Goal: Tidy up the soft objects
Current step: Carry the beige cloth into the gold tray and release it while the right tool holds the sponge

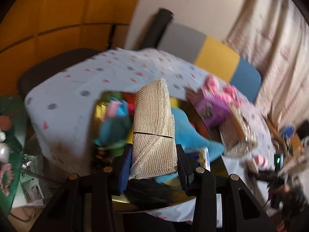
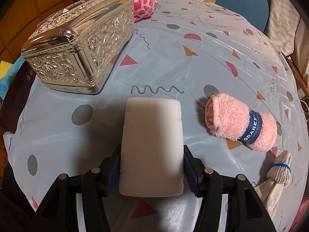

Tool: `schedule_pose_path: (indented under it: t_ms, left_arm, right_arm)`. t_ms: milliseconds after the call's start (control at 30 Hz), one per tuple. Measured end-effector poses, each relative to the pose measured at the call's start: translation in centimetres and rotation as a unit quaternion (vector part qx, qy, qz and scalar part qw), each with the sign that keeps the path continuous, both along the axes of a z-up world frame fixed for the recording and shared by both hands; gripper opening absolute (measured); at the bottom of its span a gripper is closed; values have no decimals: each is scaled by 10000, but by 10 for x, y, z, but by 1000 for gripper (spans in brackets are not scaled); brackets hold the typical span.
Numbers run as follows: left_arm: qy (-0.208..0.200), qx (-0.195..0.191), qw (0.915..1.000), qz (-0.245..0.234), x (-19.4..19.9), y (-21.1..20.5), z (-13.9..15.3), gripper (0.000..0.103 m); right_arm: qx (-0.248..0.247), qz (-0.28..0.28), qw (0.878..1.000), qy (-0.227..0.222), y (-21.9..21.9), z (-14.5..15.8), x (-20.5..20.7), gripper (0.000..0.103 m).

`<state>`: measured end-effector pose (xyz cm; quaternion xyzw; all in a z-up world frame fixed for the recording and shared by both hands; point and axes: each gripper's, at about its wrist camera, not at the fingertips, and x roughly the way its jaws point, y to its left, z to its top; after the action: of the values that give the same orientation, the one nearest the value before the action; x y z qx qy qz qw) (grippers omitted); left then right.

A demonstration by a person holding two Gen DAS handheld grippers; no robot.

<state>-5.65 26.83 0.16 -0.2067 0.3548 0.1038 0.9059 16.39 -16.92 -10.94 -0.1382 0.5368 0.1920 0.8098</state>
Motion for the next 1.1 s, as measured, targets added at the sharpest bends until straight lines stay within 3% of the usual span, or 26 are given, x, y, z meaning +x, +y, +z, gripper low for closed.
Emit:
schedule_pose_path:
  t_ms: [133, 267, 333, 400, 533, 633, 767, 967, 1100]
  left_arm:
    - [537, 109, 9978, -372, 31, -11, -26, 44]
    - [915, -5, 9956, -204, 43, -5, -41, 48]
    - [841, -32, 9964, -111, 38, -4, -37, 70]
    - [639, 39, 9979, -16, 28, -3, -28, 73]
    - [591, 570, 9965, 181, 18, -3, -18, 72]
    - [856, 1087, 9901, 240, 21, -5, -25, 67]
    - [1218, 1400, 9820, 362, 34, -4, -42, 58]
    - [1301, 1339, 9797, 731, 45, 13, -55, 58]
    - [1249, 1173, 9818, 825, 47, 21, -56, 58]
  right_arm:
    - [-2, 10, 10000, -3, -1, 0, 0, 59]
    - [-10, 17, 10000, -10, -2, 0, 0, 59]
    - [-3, 19, 10000, -3, -2, 0, 0, 59]
    - [-5, 29, 10000, -2, -2, 0, 0, 59]
    - [-11, 27, 10000, -5, -1, 0, 1, 59]
    - [-32, 35, 10000, -8, -1, 0, 1, 59]
    - [-72, 45, 10000, -5, -1, 1, 1, 58]
    - [-148, -155, 9997, 93, 1, 6, -1, 56]
    - [16, -283, 9996, -95, 1, 29, -13, 56]
